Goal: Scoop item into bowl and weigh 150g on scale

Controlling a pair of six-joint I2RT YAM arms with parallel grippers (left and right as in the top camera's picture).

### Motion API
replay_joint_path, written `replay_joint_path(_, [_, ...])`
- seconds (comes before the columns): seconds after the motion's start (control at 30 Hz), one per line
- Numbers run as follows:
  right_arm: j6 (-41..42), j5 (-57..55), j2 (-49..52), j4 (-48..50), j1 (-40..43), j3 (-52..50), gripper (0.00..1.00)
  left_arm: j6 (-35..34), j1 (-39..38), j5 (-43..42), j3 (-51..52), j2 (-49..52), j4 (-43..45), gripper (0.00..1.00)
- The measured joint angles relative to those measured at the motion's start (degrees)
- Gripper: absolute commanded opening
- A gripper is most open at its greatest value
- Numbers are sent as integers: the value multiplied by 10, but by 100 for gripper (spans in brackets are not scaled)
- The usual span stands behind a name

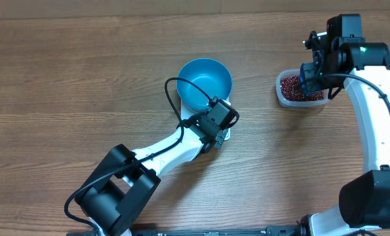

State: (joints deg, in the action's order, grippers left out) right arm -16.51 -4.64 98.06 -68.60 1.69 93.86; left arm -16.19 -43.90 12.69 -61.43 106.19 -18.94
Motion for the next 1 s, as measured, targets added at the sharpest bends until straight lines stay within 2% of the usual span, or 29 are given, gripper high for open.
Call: replay_joint_path(1.0, [0,0,0,0,0,0,4,-7,0,17,0,0,1,4])
